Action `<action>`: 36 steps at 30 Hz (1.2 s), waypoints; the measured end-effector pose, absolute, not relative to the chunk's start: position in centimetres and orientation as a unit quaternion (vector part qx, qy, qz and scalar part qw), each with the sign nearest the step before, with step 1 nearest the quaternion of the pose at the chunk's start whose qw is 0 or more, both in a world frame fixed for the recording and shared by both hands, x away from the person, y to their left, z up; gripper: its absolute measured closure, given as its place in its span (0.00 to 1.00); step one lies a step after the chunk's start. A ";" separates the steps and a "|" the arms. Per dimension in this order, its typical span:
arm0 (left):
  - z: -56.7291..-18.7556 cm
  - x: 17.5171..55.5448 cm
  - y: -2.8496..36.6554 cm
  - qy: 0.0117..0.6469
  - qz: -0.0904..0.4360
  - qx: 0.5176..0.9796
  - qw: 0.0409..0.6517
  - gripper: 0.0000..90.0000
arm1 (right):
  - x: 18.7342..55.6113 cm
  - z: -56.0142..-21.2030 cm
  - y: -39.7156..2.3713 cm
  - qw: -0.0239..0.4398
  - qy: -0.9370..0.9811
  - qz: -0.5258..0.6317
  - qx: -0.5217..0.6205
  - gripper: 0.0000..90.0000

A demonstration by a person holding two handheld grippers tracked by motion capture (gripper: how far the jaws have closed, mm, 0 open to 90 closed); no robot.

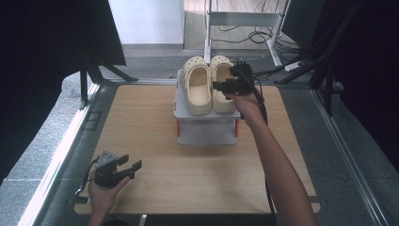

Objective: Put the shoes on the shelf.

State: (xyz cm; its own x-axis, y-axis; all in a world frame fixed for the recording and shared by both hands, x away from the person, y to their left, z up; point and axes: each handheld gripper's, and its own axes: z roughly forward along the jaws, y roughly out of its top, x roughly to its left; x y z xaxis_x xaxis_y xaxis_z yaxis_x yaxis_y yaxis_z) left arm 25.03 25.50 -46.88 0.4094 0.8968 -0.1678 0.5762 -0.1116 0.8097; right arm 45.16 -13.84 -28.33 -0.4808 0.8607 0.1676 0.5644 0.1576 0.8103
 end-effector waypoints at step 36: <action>-47.0 25.1 24.7 0.507 0.184 0.728 0.423 0.42 | 35.2 -41.0 -27.4 0.161 0.743 0.472 0.445 0.49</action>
State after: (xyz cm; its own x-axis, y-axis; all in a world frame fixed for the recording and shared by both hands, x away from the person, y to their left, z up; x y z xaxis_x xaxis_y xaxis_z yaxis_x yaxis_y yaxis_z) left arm 25.12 24.66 -46.99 0.4177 0.8942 -0.1612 0.5831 -0.1278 0.8023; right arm 35.20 -27.39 -41.04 -0.5515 0.8143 0.1808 0.5097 0.1574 0.8458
